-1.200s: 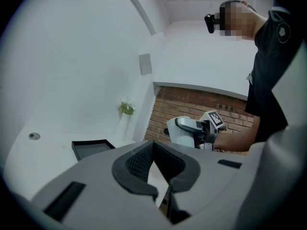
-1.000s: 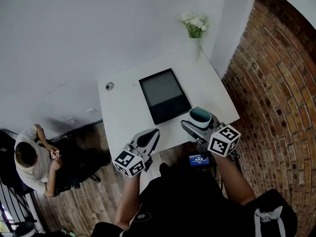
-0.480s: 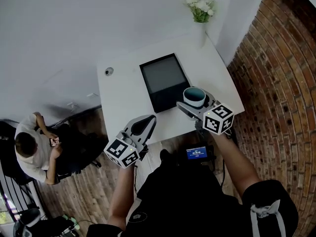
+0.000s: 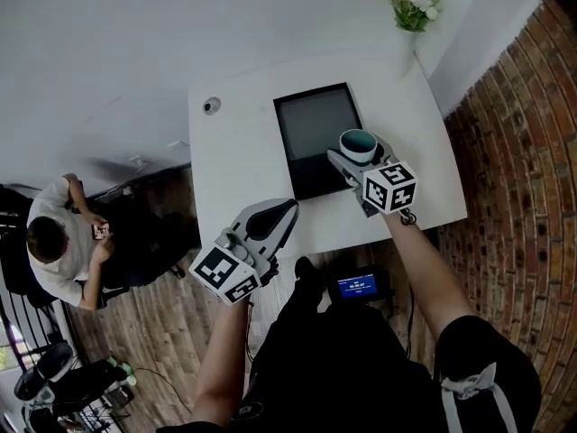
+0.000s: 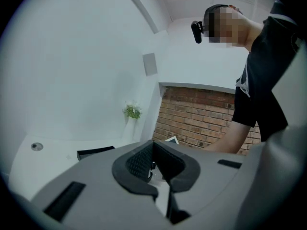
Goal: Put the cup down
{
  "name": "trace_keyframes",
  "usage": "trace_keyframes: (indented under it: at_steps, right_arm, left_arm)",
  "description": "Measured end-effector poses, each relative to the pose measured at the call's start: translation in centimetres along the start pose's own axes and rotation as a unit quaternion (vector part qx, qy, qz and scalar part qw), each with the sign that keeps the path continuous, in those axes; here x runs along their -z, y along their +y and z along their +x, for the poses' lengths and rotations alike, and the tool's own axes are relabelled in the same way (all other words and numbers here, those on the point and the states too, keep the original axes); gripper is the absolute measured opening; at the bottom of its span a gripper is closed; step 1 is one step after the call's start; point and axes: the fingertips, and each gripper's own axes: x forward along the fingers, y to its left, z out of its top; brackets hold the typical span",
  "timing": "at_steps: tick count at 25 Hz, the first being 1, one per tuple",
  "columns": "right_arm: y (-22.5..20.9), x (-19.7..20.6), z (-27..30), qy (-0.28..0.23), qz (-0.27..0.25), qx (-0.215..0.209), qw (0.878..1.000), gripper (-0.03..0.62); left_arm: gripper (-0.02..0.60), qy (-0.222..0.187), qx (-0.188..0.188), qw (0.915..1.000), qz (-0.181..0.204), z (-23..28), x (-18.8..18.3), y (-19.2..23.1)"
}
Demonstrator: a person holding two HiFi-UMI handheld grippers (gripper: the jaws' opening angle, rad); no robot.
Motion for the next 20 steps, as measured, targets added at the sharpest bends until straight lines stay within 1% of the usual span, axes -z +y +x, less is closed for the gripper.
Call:
trace_keyframes:
  at_steps: [5, 10, 14, 20]
  right_arm:
    - [-0.8, 0.6, 3.2, 0.006, -0.015, 0.002, 1.0, 0.405]
    - [-0.7, 1.0, 5.0, 0.007, -0.043, 0.006, 0.999, 0.405]
    - [0.0, 1.1, 4.8, 0.009, -0.074, 0.003, 0.997, 0.405]
    - [0.5, 1.9, 2.5, 0.018, -0.107, -0.002, 0.994, 0.405]
  left_arm:
    - [0.008, -0.01, -0.007, 0.9999, -0.001, 0.7, -0.9, 0.8]
    - [0.008, -0.009, -0.025, 0.9996, -0.011, -0.1, -0.4, 1.7]
    - [0.008, -0.014, -0.035, 0.9992, -0.015, -0.6, -0.5, 2.3]
    - [0.008, -0.019, -0.033, 0.9991, -0.019, -0.7, -0.5, 2.2]
